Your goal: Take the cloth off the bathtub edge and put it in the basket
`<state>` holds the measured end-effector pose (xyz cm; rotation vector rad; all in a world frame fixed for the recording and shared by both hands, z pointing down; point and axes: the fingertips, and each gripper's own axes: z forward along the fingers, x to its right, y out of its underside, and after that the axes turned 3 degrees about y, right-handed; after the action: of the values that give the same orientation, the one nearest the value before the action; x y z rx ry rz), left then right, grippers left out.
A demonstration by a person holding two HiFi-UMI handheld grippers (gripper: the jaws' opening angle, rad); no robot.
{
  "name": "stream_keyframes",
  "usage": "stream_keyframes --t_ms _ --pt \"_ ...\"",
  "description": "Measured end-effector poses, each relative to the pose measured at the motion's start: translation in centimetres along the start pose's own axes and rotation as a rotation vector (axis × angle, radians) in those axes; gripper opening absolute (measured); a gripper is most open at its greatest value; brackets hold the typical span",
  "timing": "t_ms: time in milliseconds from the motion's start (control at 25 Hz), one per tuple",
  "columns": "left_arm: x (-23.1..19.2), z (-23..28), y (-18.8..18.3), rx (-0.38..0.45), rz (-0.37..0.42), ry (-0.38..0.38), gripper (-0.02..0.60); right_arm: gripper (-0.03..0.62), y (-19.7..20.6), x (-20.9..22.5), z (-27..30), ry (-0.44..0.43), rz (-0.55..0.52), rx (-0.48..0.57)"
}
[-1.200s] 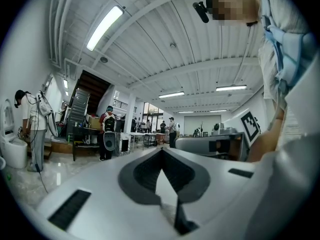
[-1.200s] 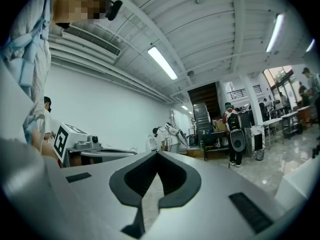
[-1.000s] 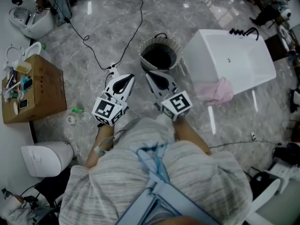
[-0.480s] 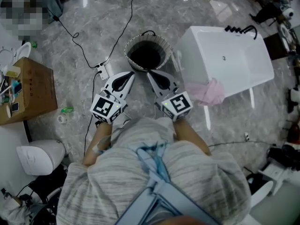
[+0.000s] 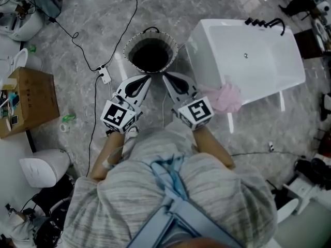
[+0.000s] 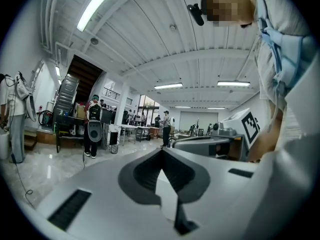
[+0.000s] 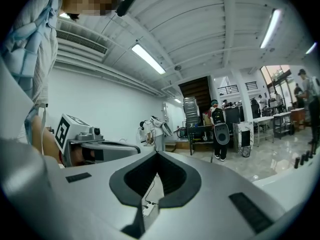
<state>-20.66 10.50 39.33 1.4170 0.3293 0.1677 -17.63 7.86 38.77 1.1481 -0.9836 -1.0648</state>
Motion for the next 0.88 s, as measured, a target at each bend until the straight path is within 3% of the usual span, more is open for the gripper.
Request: stream_keyframes --t_ms 400,640,880 --pt "4.6 8.1 1.8 -0.043 0.003 0.042 0.003 0.003 2.4 5.4 -4.6 -0.037 0.036 -0.044" --pt "7.0 12.5 2.7 -0.077 0.007 0.071 0.003 0.003 3.5 9.5 -7.4 -0.023 0.056 -0.053" --pt "8.6 17.2 4.0 -0.134 0.023 0.154 0.003 0.003 5.0 13.6 -9.4 0.038 0.079 -0.06"
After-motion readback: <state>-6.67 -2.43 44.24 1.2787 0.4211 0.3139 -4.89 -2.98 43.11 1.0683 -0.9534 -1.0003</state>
